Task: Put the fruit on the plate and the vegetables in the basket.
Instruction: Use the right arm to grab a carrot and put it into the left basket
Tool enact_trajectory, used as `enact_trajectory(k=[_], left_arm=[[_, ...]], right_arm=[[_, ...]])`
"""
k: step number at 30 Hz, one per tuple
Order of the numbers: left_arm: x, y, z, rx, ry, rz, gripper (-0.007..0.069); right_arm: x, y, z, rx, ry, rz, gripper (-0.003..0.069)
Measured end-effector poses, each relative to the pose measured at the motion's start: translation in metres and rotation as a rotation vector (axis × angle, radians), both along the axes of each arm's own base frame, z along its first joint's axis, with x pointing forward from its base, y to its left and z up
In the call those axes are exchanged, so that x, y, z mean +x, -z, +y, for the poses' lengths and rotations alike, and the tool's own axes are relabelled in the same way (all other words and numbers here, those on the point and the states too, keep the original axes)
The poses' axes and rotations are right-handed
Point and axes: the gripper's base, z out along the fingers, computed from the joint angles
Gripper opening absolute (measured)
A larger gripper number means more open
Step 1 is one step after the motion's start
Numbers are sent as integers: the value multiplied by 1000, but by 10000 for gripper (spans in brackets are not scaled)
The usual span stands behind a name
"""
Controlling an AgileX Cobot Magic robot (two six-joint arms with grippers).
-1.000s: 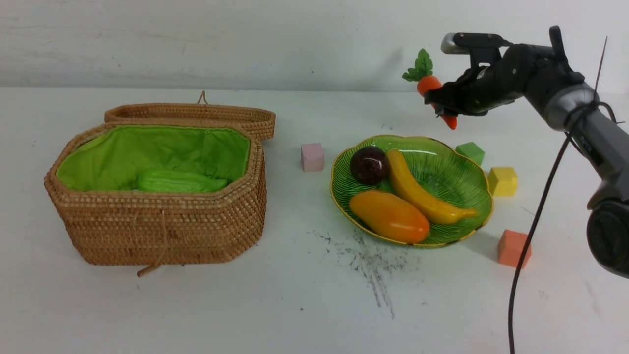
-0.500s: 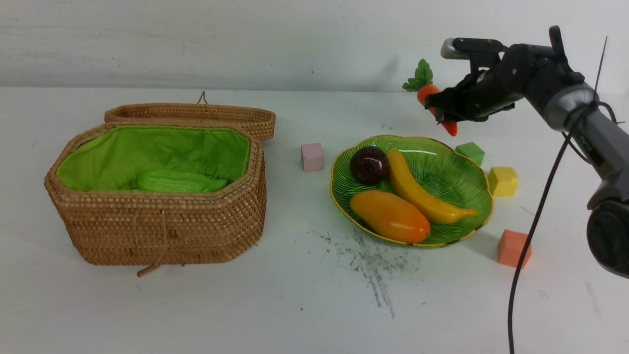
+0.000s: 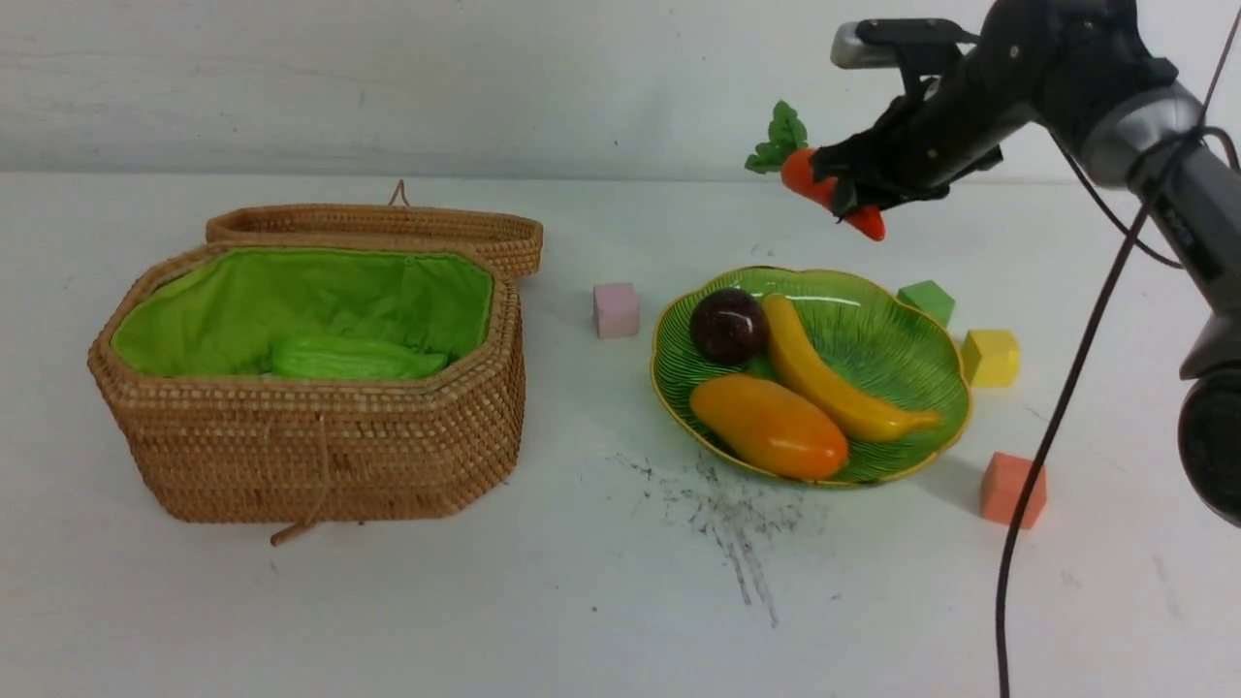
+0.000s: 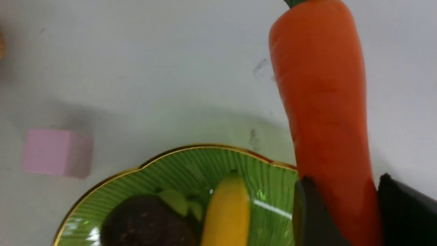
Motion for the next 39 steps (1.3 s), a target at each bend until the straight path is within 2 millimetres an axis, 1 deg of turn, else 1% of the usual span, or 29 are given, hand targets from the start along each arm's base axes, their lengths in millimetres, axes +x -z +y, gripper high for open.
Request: enact_trajectory(k=[2, 3, 4, 8, 10, 12, 13, 14, 15, 16, 17, 18, 19, 20, 21, 23, 25, 26, 27, 31, 32, 33, 34, 36, 37, 39], left_arm=[[2, 0, 3, 0, -37, -1, 99], [2, 0, 3, 0, -40, 0, 99], [3, 0, 5, -3, -60, 6, 100], [5, 2, 10, -6, -127, 33, 103], [5, 3, 12, -2, -149, 39, 103], [6, 4, 14, 3, -171, 47, 103], [6, 4, 15, 8, -178, 48, 103], [7, 5, 16, 18, -194, 50, 103], [7, 5, 16, 19, -195, 51, 103], [7, 6, 18, 27, -212, 59, 103], [7, 6, 18, 28, -220, 65, 103], [7, 7, 19, 28, -231, 72, 103], [8, 7, 20, 27, -240, 79, 104], [8, 8, 20, 27, -242, 80, 104], [8, 8, 22, 27, -256, 89, 106], [8, 9, 22, 30, -264, 97, 109], [8, 9, 23, 30, -268, 101, 111], [8, 10, 23, 30, -268, 102, 111], [8, 10, 23, 31, -270, 105, 112], [8, 10, 23, 35, -274, 108, 113], [8, 10, 23, 35, -275, 107, 113], [8, 10, 23, 35, -275, 107, 113], [8, 10, 23, 36, -276, 107, 113], [8, 10, 23, 35, -276, 107, 113], [8, 10, 23, 35, -276, 107, 113], [8, 10, 23, 35, -276, 107, 113]], right_arm=[[-14, -20, 18, -14, -59, -12, 253], [-15, -22, 20, -14, -64, -14, 253], [-23, -33, 33, -15, -96, -23, 253], [-58, -72, 73, -18, -222, -60, 253], [-72, -82, 91, -9, -284, -70, 253], [-90, -94, 116, 19, -372, -88, 253], [-93, -95, 121, 26, -392, -93, 253], [-106, -99, 142, 51, -476, -102, 253], [-108, -99, 144, 56, -491, -105, 253], [-122, -100, 167, 82, -578, -114, 253], [-126, -100, 175, 94, -609, -121, 253], [-134, -100, 189, 111, -657, -134, 253], [-139, -100, 199, 131, -684, -148, 253], [-141, -100, 203, 138, -696, -156, 253], [-150, -99, 221, 158, -733, -187, 253], [-154, -96, 236, 175, -753, -227, 253], [-155, -87, 251, 185, -759, -263, 253], [-155, -86, 253, 186, -761, -267, 253], [-151, -76, 262, 191, -753, -287, 253], [-138, -45, 276, 193, -725, -293, 253], [-138, -44, 276, 193, -723, -293, 253], [-135, -36, 277, 184, -721, -283, 253], [-133, -32, 278, 179, -720, -277, 253], [-132, -30, 278, 168, -717, -281, 258], [-131, -30, 277, 163, -713, -289, 275], [-130, -31, 277, 155, -703, -313, 347]])
